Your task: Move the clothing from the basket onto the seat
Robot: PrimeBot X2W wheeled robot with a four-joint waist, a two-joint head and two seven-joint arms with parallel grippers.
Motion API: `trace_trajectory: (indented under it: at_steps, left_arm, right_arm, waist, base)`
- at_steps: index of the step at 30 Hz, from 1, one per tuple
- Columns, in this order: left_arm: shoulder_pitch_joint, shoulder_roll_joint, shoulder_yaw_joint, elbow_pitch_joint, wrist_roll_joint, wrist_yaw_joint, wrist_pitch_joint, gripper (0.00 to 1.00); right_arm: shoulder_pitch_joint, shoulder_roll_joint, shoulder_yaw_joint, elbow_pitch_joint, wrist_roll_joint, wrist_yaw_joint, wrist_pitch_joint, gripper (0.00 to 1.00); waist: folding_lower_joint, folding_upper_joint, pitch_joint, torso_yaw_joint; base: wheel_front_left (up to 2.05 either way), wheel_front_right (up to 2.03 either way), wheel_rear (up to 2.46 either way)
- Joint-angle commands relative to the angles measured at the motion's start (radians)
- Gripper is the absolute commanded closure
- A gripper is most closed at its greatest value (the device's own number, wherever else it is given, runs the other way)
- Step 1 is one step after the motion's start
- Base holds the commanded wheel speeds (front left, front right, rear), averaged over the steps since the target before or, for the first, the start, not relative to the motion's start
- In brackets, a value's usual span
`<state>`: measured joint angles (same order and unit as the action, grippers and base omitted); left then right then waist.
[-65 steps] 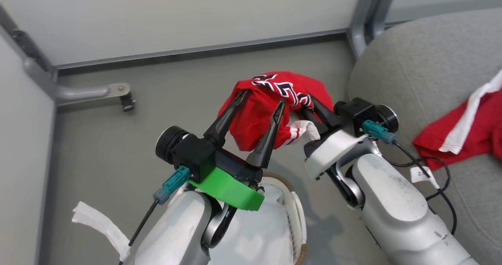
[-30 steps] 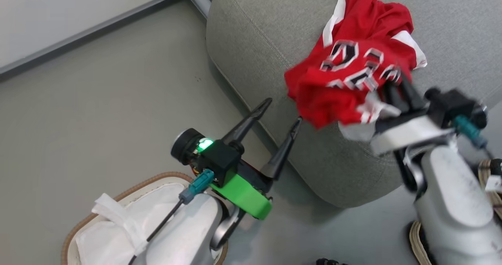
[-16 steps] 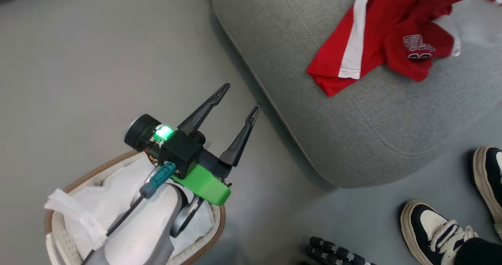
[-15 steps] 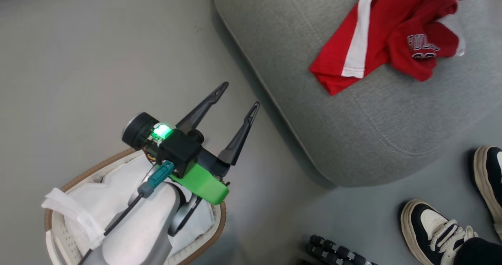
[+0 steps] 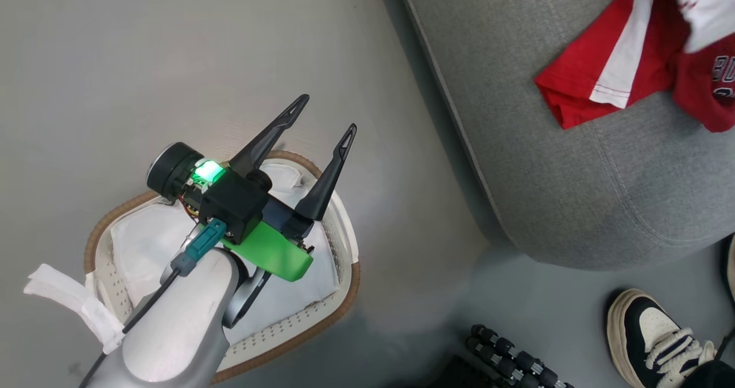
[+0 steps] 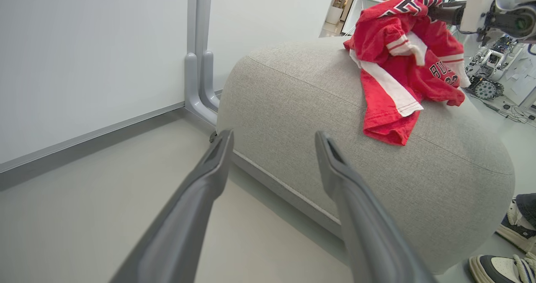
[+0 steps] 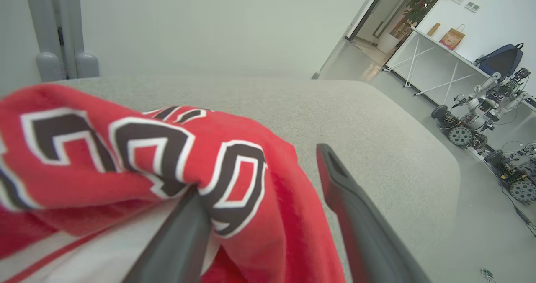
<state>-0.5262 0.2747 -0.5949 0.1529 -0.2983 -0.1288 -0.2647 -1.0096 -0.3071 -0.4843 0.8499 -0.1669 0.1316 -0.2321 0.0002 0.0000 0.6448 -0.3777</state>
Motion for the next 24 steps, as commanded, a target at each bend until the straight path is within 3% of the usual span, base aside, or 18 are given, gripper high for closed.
trace_trajectory:
  at_steps: [1, 6, 10, 24]
  left_arm:
    - [-0.013, -0.002, 0.007, -0.002, -0.005, -0.003, 0.001, 0.00]
    - [0.015, -0.028, 0.030, 0.001, -0.007, -0.003, 0.001, 0.00]
    - [0.041, -0.045, 0.048, 0.009, -0.009, -0.003, 0.001, 0.00]
    - [0.140, -0.119, 0.221, 0.048, 0.007, -0.003, 0.001, 0.00]
  right_arm:
    - [0.017, 0.001, 0.002, 0.003, 0.010, -0.002, -0.015, 0.00]
    - [0.112, 0.032, 0.068, -0.009, 0.023, -0.002, -0.032, 0.00]
    - [0.213, 0.054, 0.146, -0.091, 0.055, -0.002, -0.033, 0.00]
    - [0.501, 0.108, 0.254, -0.387, 0.242, -0.002, -0.034, 0.00]
  waist:
    - [-0.0002, 0.0000, 0.006, 0.022]
    - [-0.0002, 0.0000, -0.036, 0.035]
    - [-0.0002, 0.0000, -0.080, 0.058]
    - [-0.0002, 0.0000, -0.242, 0.193]
  base:
    - [0.00, 0.00, 0.00]
    - [0.00, 0.00, 0.00]
    - [0.00, 0.00, 0.00]
    - [0.00, 0.00, 0.00]
